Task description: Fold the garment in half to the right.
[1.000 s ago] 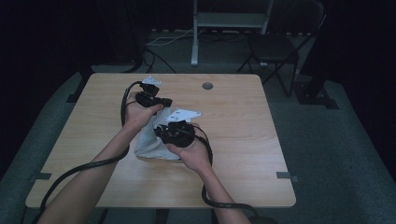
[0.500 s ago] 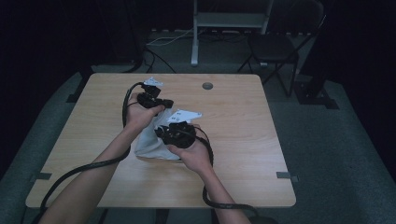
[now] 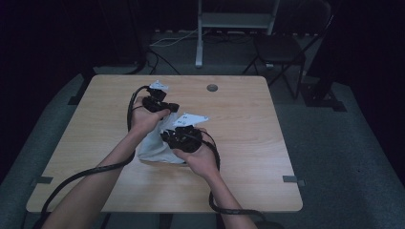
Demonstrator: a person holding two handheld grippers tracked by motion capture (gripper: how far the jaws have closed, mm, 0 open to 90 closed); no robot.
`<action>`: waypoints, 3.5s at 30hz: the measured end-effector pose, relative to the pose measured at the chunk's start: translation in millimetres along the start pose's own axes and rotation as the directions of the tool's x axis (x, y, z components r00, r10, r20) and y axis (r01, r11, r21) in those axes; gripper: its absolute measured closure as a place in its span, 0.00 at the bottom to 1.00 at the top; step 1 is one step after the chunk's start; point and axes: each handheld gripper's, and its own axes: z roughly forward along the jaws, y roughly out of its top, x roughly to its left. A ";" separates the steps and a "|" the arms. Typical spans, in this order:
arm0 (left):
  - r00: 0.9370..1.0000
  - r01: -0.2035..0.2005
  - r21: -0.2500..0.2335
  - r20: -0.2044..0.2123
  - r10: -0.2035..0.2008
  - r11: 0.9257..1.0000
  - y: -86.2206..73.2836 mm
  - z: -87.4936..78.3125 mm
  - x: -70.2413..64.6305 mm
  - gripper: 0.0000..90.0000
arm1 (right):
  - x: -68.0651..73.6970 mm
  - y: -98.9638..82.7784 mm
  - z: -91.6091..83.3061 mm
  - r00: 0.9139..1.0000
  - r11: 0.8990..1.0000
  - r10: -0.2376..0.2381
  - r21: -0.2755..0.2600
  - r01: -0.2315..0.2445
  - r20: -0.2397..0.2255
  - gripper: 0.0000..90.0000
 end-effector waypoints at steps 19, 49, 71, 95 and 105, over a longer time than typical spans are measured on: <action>1.000 -0.009 0.000 0.014 0.009 1.000 -2.9 6.4 -4.4 0.96 | -2.5 -7.1 -1.9 1.000 1.000 0.015 0.010 -0.015 0.003 0.85; 0.999 -0.020 0.006 0.032 0.019 1.000 -6.2 13.4 -8.9 0.96 | -6.4 -16.8 -4.7 1.000 0.999 0.023 0.024 -0.023 0.008 0.85; 0.999 -0.027 0.021 0.039 0.026 0.999 -9.7 19.3 -11.8 0.96 | -10.1 -25.5 -6.0 0.999 0.999 0.033 0.036 -0.034 0.012 0.85; 0.999 -0.036 0.030 0.042 0.034 0.999 -11.9 24.1 -15.3 0.96 | -12.6 -31.6 -7.7 0.999 0.998 0.045 0.045 -0.046 0.019 0.85; 0.998 -0.037 0.030 0.046 0.035 0.999 -13.4 26.5 -16.4 0.96 | -14.4 -35.0 -8.0 0.999 0.998 0.044 0.047 -0.045 0.022 0.85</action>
